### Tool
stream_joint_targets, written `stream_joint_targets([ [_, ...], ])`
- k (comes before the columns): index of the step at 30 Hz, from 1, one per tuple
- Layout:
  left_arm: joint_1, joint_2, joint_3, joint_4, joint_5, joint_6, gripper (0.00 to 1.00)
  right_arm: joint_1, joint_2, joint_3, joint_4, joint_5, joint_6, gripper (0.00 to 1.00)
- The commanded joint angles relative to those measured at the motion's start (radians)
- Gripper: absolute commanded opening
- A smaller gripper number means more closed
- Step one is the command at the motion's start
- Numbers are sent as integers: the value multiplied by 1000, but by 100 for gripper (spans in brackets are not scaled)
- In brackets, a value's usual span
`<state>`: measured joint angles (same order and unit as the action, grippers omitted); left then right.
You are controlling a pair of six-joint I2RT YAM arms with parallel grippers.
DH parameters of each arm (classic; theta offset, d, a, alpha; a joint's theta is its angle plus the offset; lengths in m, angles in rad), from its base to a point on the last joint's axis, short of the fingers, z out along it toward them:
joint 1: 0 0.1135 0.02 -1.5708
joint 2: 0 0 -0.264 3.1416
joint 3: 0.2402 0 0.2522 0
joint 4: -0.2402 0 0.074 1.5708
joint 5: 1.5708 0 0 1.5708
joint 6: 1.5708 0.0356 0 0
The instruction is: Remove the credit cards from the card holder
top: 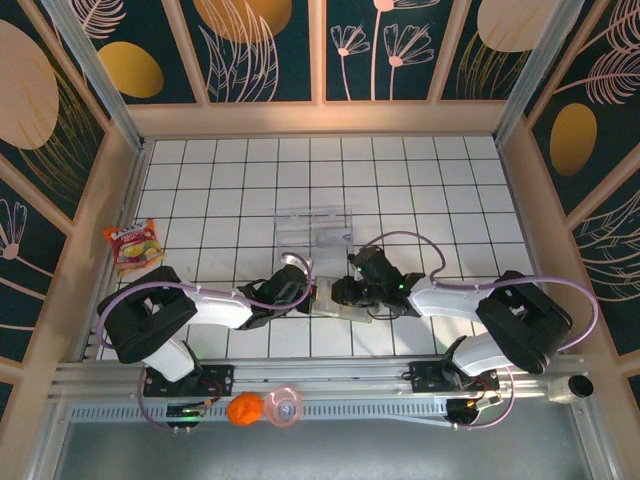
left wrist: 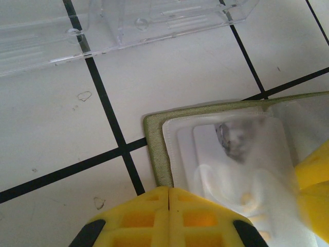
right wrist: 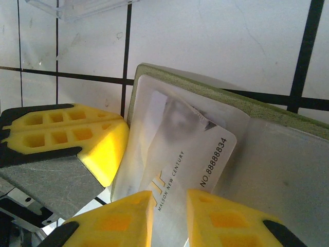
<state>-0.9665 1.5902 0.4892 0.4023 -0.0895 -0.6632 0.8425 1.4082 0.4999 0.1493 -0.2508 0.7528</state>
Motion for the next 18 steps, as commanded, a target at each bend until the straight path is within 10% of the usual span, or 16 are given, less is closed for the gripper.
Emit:
stream_joint_targets([
  [1, -10, 39, -35, -80, 94, -14, 0, 9, -22, 28, -39, 32, -28, 24],
  [18, -11, 44, -34, -79, 93, -15, 0, 10, -7, 32, -110, 70, -25, 27],
])
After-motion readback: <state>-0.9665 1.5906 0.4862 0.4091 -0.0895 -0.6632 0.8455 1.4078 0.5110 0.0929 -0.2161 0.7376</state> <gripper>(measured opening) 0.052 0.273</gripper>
